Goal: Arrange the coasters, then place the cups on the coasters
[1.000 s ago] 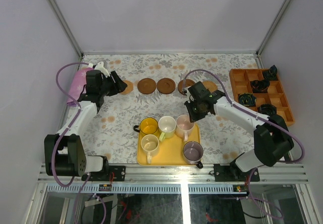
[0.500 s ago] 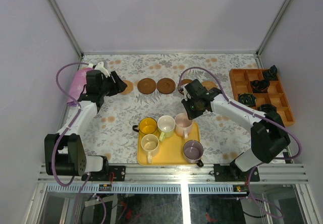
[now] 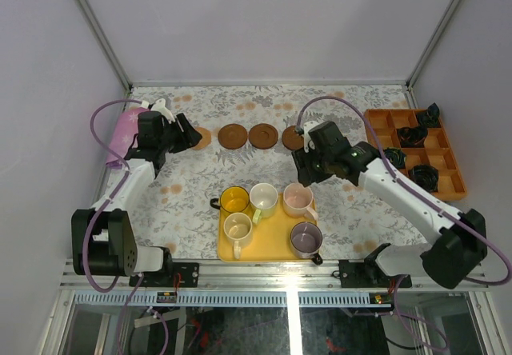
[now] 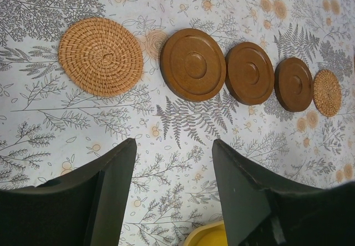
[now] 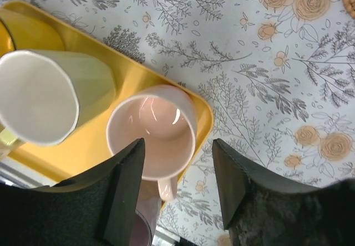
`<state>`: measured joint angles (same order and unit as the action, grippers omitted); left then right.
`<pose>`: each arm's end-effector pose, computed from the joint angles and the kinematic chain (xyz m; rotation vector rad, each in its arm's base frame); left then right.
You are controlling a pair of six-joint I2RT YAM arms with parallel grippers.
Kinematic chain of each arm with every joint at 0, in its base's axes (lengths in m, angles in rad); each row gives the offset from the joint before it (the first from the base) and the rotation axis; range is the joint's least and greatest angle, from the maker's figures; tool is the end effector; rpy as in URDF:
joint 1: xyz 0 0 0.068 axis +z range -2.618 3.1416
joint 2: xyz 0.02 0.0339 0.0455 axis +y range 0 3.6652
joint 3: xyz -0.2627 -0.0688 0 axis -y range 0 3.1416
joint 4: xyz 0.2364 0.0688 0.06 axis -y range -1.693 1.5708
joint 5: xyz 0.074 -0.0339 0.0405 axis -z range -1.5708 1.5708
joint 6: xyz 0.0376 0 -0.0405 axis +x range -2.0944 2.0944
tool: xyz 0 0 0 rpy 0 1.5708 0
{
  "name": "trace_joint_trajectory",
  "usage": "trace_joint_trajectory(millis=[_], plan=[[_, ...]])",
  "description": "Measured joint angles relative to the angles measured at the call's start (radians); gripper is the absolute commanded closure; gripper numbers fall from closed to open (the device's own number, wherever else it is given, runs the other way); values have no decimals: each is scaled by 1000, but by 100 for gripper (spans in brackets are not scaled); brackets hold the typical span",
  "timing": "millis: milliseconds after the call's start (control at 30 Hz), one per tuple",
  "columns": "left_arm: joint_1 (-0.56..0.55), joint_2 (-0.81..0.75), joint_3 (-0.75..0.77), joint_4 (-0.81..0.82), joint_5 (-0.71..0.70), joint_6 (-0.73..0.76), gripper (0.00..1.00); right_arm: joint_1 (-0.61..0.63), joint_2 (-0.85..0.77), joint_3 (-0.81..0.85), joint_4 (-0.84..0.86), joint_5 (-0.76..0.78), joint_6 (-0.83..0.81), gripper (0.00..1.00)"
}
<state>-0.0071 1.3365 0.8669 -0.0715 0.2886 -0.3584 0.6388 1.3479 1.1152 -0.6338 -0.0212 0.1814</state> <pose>0.2912 -0.0128 0.2589 -0.1992 2.1214 -0.5218 0.2227 0.1664 0.2885 -0.5708 2.4096 0.3869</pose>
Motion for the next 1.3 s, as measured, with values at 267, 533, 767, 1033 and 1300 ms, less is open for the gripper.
trace_joint_trajectory(millis=[267, 533, 767, 1033, 1300], plan=[[0, 6, 0, 0, 0, 0, 42, 1, -171, -88, -105, -23, 37, 39], [0, 6, 0, 0, -1, 0, 40, 8, -196, -178, -144, -88, 93, 42], [0, 5, 0, 0, -6, -1, 39, 16, -206, -227, -132, -113, 137, 44], [0, 5, 0, 0, -8, -1, 39, 27, -206, -303, -80, -111, 182, 46], [0, 5, 0, 0, -8, -1, 38, 28, -193, -330, -3, -94, 211, 48]])
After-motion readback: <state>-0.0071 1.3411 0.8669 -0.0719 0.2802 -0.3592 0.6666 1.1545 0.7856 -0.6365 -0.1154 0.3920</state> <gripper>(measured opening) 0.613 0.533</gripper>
